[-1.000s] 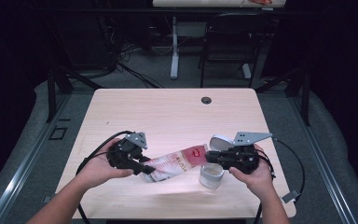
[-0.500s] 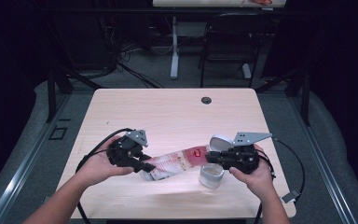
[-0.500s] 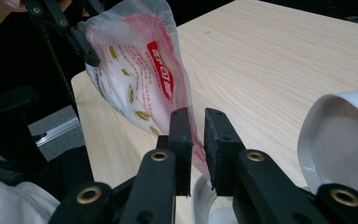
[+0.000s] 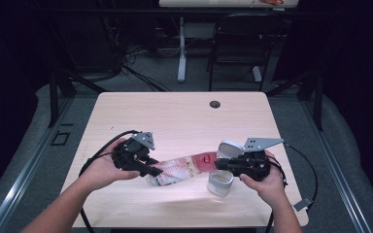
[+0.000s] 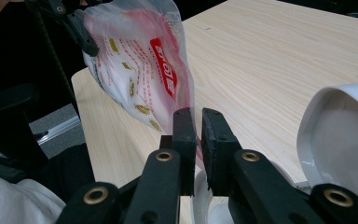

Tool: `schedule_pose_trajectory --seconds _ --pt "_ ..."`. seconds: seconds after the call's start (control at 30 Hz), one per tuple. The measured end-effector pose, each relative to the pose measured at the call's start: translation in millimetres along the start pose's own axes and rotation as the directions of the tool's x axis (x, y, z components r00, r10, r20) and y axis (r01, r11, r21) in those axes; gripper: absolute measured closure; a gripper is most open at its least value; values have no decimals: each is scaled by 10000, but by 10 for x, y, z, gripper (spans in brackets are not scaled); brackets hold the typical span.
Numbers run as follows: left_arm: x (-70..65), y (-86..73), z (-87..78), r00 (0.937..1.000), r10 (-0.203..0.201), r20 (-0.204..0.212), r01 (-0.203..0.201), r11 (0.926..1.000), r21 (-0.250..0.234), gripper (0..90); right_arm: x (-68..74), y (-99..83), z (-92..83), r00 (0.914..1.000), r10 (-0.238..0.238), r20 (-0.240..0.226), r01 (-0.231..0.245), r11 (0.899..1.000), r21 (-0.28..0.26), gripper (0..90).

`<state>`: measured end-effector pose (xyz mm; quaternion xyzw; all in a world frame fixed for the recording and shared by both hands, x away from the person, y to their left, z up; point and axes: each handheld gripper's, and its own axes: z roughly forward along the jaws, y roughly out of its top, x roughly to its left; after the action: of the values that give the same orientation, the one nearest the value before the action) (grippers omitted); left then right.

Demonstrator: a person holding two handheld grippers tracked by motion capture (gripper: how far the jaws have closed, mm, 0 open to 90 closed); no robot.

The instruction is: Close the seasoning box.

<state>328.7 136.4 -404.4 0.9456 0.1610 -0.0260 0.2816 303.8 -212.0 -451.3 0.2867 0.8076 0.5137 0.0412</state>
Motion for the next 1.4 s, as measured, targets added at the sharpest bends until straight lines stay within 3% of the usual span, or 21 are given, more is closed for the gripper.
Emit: schedule_pose_trajectory --seconds 1.4 --pt "30 125 -98 9999 110 -32 -111 9998 -149 723 -41 -37 -5 9999 153 -26 -153 9999 67 848"
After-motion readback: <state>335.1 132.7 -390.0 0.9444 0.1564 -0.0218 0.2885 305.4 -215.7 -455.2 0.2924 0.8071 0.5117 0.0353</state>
